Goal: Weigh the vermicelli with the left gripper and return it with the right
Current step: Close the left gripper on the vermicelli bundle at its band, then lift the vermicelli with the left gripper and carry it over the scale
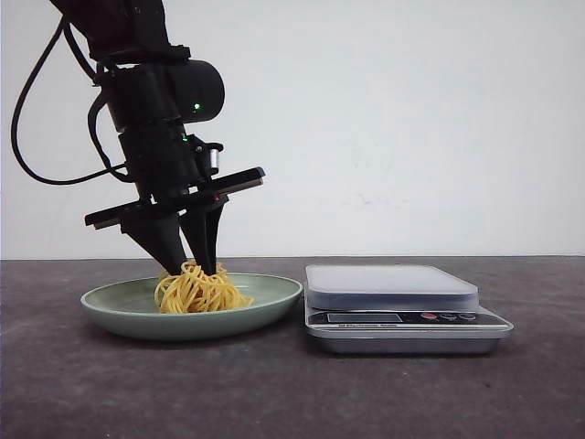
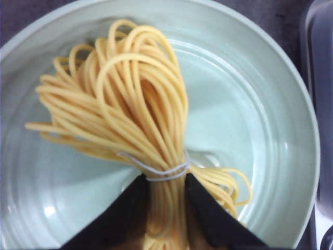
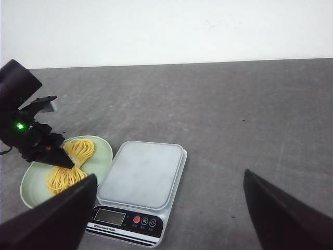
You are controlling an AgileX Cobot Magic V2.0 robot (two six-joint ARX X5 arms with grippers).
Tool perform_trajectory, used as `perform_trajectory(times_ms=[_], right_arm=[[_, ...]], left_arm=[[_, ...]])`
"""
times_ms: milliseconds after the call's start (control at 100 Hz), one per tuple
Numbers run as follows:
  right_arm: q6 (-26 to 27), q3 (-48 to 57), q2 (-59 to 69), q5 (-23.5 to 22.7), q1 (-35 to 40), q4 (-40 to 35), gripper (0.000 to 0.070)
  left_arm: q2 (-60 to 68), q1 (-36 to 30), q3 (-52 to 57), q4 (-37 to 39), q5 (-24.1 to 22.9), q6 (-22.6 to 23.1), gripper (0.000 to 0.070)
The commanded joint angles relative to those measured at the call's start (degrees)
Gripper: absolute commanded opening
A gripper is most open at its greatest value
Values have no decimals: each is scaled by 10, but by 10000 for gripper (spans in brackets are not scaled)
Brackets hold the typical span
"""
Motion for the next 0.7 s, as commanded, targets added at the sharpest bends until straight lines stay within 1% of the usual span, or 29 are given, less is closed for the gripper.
perform_trajectory(times_ms=[0, 120, 250, 350, 440, 590, 650, 690], right_arm=[[-6, 11, 3, 0, 0, 3, 568], [-6, 11, 3, 3, 0, 3, 568], [-6, 11, 3, 3, 0, 0, 568], [-6, 11, 3, 3, 0, -3, 568], [-6, 11, 3, 3, 0, -3, 568], [-5, 11, 3, 3, 0, -3, 568], [-5, 11, 3, 2, 0, -3, 568], [-5, 11, 3, 2, 0, -3, 568]], left_arm=[[-19, -8, 17, 8, 2, 11, 4], [-56, -19, 21, 6, 2, 20, 4], [-89, -37, 31, 9, 3, 19, 4], [-97, -55, 49, 6, 23, 15, 4], [-96, -75, 71, 11, 36, -1, 5], [-95, -109, 79, 58, 40, -44, 6], [-93, -116, 79, 71, 42, -54, 6], [-89, -121, 79, 79, 51, -59, 6]])
